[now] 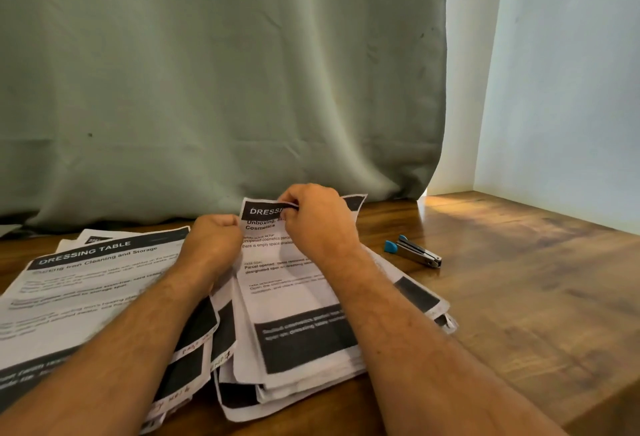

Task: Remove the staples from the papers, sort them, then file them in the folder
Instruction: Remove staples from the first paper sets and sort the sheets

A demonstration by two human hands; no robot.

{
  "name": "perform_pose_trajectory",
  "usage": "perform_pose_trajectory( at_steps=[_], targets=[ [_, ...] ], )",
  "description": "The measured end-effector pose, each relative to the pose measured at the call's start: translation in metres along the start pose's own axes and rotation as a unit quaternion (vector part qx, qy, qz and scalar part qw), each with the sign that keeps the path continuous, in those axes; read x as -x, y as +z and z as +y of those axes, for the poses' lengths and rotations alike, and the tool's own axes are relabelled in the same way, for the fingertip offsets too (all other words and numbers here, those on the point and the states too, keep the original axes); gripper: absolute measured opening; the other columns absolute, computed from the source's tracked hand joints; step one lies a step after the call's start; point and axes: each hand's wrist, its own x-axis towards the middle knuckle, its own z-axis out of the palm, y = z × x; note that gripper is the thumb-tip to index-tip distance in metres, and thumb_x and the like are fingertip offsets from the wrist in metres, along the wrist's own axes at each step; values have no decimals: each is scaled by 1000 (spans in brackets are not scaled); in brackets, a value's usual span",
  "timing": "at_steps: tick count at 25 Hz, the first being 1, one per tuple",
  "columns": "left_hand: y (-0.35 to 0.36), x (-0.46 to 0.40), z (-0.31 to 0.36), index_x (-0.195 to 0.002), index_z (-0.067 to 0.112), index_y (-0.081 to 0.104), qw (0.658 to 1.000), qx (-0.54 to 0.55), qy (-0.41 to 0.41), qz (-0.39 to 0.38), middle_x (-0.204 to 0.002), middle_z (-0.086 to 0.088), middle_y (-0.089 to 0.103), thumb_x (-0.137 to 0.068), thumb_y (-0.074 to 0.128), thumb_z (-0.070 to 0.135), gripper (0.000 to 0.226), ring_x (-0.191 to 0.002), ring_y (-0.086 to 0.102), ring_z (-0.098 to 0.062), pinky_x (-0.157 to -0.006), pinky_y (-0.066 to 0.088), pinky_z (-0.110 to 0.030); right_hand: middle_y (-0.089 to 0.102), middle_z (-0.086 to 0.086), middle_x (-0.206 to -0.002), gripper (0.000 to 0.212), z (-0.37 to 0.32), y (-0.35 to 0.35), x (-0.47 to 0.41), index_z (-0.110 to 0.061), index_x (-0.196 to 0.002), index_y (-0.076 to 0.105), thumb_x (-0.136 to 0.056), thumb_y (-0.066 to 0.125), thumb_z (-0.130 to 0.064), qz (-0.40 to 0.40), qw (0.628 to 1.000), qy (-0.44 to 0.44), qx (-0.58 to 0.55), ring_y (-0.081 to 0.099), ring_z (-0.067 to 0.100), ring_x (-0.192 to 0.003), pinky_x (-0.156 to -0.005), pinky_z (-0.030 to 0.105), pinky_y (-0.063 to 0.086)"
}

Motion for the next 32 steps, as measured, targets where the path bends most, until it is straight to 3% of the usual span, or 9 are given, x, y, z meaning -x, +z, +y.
perform_pose_trajectory(
  at_steps=[3, 6, 9, 12, 14, 17, 20, 26, 32],
  targets=[
    [-6, 1, -7, -101, 28, 74, 983, -167, 77, 19, -108, 0, 74, -98, 55, 9, 27, -100, 68, -19, -86, 57, -40, 71, -2, -90, 13, 5, -3, 1, -25, -88, 72, -84, 64, -16, -97, 994, 55, 0, 65, 21, -86, -81, 38, 57],
    [-12, -4, -16, -130, 24, 65, 937, -332, 108, -12, -135, -2, 63, -97, 63, 33, 34, -120, 59, -21, -104, 46, -41, 70, 2, -97, 11, 6, -3, 8, -18, -97, 71, -87, 65, -16, -246, 965, 79, 42, 66, 21, -89, -86, 42, 58],
    [-9, -10, -19, -142, 21, 53, 899, -423, 104, -44, -142, -6, 56, -94, 58, 56, 60, -126, 54, -24, -106, 44, -42, 68, 6, -105, 21, 8, -5, 11, -15, -110, 67, -89, 63, -16, -283, 952, 82, 84, 66, 23, -95, -88, 42, 57],
    [-2, -14, -22, -146, 19, 45, 874, -469, 83, -97, -146, -8, 52, -95, 51, 61, 67, -131, 50, -27, -109, 41, -42, 67, 5, -103, 18, 6, -5, 11, -15, -108, 68, -90, 63, -15, -275, 954, 72, 97, 65, 22, -93, -89, 42, 57],
    [-1, -14, -22, -144, 20, 47, 879, -456, 74, -120, -142, -7, 56, -96, 53, 56, 60, -125, 54, -27, -106, 44, -42, 68, 6, -102, 18, 4, -3, 9, -15, -109, 68, -91, 64, -16, -267, 958, 66, 87, 67, 23, -91, -88, 41, 58],
    [-1, -12, -20, -134, 24, 56, 924, -360, 98, -85, -126, -2, 67, -92, 67, 37, 45, -109, 62, -23, -94, 51, -39, 69, 2, -94, 18, 2, -2, 6, -22, -105, 73, -90, 67, -13, -215, 973, 47, 66, 67, 20, -85, -81, 32, 57],
    [2, -9, -13, -145, 18, 48, 939, -324, 102, -57, -128, -5, 64, -95, 64, 17, 52, -114, 60, -24, -96, 49, -36, 71, 2, -92, 21, -2, 6, 3, -27, -99, 77, -87, 66, -12, -162, 985, 18, 48, 64, 22, -85, -78, 31, 55],
    [2, -9, -18, -137, 23, 52, 918, -372, 67, -118, -127, -6, 65, -99, 56, 27, 38, -114, 60, -26, -100, 49, -44, 68, -1, -97, 20, -2, 15, 1, -31, -88, 63, -88, 67, -11, -140, 990, 28, 6, 64, 18, -86, -83, 37, 58],
    [7, -15, -16, -134, 19, 61, 968, -221, 119, -8, -118, -7, 72, -94, 65, 15, 40, -100, 67, -23, -83, 54, -36, 69, 2, -97, 12, -6, 12, 1, -24, -93, 69, -89, 66, -13, -134, 991, 12, 14, 62, 20, -85, -83, 37, 57]
  ],
)
